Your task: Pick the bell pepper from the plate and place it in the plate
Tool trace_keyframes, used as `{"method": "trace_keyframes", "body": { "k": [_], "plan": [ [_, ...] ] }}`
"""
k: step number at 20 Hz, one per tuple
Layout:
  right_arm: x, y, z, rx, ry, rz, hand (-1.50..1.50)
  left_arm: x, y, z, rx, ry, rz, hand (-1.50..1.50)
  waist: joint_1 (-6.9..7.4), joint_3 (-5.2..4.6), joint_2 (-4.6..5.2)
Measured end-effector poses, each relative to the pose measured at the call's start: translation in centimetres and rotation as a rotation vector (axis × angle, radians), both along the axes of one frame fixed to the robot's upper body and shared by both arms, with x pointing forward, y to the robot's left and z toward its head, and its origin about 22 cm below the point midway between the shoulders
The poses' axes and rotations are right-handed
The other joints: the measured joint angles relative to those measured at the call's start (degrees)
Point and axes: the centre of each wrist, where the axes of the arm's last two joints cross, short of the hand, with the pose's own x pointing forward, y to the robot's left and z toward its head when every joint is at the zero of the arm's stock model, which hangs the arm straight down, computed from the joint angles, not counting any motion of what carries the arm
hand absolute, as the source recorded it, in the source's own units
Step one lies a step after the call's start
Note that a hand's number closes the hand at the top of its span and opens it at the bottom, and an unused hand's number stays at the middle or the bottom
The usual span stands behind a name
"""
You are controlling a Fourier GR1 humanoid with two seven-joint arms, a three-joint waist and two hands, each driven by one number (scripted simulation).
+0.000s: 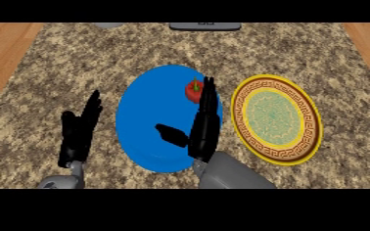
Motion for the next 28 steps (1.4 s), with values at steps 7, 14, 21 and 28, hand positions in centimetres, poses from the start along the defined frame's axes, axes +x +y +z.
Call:
{"method": "trace_keyframes", "body": {
  "k": [7, 14, 21, 28],
  "plan": [
    [-0.7, -0.8, -1.2, -0.008, 0.027, -0.055, -1.50, 0.0, 0.1, 1.3, 0.003, -0.003, 0.000, 0.00, -0.32, 0.00, -0.10],
    [-1.7, -2.1, -1.8, 0.005, 0.041, -0.117, -1.50, -0.1, -0.3, 0.8, 0.006, -0.001, 0.008, 0.00, -0.59, 0.00, -0.08],
    [-3.7, -4.2, -2.9, -0.003, 0.038, -0.180, -1.50, -0.2, 0.1, 0.6, 0.007, 0.002, 0.011, 0.00, -0.71, 0.00, -0.07],
    [-5.8, -6.7, -2.9, -0.005, 0.003, -0.232, -1.50, 0.4, 0.1, 0.7, 0.001, 0.003, 0.012, 0.00, -0.81, 0.01, -0.06]
  ]
}}
